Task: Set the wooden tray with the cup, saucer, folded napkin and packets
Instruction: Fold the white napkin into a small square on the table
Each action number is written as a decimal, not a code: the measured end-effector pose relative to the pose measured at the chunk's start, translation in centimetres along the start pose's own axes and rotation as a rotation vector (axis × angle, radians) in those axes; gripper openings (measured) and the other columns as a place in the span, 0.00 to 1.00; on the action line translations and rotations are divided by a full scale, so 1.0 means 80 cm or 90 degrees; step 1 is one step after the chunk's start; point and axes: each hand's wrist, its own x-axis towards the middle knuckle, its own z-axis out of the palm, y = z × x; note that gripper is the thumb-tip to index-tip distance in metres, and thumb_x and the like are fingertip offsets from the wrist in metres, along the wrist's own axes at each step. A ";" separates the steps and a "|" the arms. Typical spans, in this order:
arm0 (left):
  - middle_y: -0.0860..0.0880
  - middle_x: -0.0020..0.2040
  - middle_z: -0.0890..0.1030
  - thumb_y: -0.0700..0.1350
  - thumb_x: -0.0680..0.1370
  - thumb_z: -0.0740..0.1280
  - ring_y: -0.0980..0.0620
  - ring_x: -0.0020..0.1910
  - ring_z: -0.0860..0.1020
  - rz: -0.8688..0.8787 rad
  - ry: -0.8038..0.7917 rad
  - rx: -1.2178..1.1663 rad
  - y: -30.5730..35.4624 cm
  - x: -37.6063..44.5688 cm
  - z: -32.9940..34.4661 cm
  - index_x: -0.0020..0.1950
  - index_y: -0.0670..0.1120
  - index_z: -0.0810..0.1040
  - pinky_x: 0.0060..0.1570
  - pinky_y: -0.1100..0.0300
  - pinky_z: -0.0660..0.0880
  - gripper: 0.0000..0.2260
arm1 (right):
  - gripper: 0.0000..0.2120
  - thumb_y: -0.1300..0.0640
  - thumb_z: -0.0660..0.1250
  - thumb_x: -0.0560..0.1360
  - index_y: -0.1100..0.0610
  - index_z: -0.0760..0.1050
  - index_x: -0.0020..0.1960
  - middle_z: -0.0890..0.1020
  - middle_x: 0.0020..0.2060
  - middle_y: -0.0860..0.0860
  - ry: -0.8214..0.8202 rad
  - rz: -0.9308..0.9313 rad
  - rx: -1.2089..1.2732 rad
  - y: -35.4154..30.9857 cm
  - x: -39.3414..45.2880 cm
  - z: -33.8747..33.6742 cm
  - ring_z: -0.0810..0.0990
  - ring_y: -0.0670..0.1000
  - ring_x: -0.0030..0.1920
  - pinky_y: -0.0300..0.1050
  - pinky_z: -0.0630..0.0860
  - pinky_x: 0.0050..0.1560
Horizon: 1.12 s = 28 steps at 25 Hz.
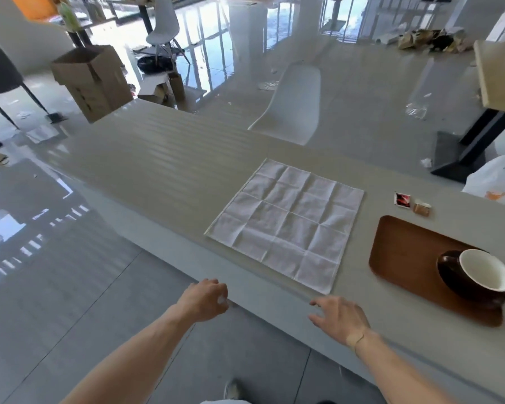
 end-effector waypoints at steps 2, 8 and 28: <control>0.52 0.60 0.77 0.58 0.77 0.63 0.49 0.60 0.73 0.012 -0.006 0.018 -0.027 0.015 -0.011 0.60 0.54 0.75 0.54 0.54 0.68 0.15 | 0.22 0.40 0.59 0.76 0.45 0.71 0.68 0.77 0.65 0.46 0.022 0.016 -0.009 -0.020 0.011 0.005 0.76 0.49 0.62 0.46 0.73 0.60; 0.51 0.60 0.77 0.57 0.77 0.66 0.50 0.62 0.72 0.068 -0.005 0.081 -0.060 0.081 -0.042 0.63 0.54 0.74 0.58 0.53 0.67 0.16 | 0.25 0.42 0.61 0.76 0.45 0.65 0.72 0.75 0.65 0.46 0.082 0.092 -0.030 -0.028 0.030 0.013 0.74 0.50 0.62 0.47 0.72 0.58; 0.51 0.58 0.80 0.46 0.61 0.82 0.49 0.49 0.80 0.342 0.104 0.195 -0.116 0.193 -0.055 0.65 0.51 0.77 0.43 0.55 0.79 0.33 | 0.33 0.50 0.83 0.51 0.50 0.82 0.56 0.84 0.55 0.51 0.130 0.054 0.007 -0.006 0.069 0.021 0.83 0.54 0.54 0.50 0.81 0.48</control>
